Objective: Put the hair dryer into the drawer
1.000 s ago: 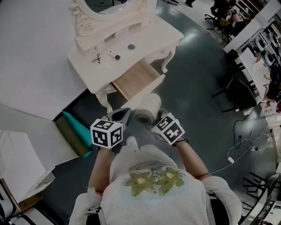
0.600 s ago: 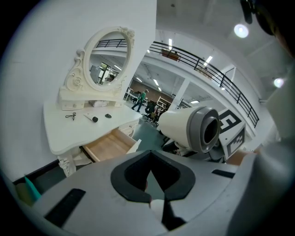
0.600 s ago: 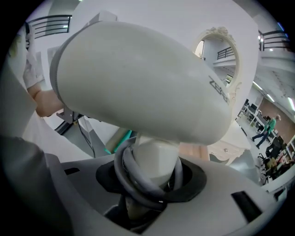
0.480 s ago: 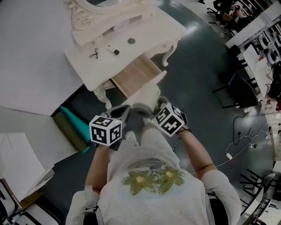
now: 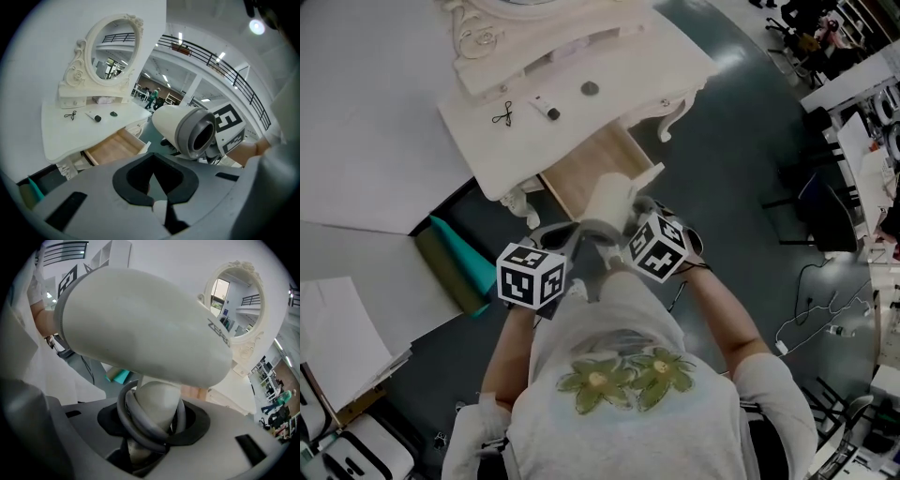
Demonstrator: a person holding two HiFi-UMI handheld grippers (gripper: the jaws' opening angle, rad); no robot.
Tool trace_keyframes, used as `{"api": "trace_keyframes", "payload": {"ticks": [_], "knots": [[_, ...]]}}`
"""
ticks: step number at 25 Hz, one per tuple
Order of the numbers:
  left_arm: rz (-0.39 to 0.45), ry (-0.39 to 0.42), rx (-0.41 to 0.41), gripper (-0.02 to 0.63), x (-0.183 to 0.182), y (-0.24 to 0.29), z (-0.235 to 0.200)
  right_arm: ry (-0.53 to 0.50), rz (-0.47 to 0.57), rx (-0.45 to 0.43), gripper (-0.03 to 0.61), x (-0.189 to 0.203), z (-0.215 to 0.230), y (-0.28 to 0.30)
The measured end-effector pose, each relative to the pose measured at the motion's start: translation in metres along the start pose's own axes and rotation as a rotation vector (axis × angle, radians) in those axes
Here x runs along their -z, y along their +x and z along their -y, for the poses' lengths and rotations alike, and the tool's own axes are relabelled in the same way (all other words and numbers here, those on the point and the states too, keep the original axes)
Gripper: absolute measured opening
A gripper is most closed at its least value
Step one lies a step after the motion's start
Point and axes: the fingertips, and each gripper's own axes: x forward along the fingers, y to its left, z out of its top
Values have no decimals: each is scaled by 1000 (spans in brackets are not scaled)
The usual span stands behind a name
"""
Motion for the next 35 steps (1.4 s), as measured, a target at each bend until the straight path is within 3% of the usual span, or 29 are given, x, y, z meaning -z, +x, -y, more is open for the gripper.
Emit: {"api": "trace_keyframes", "payload": {"ticks": [18,35], "knots": [[-42,-152,-155,9,-22,43,-59,-304,-110,-122,207,6,83,84],[-46,-282,-238,9,-9,62,-86,-519,-145,-208,209,13,99,148]]}}
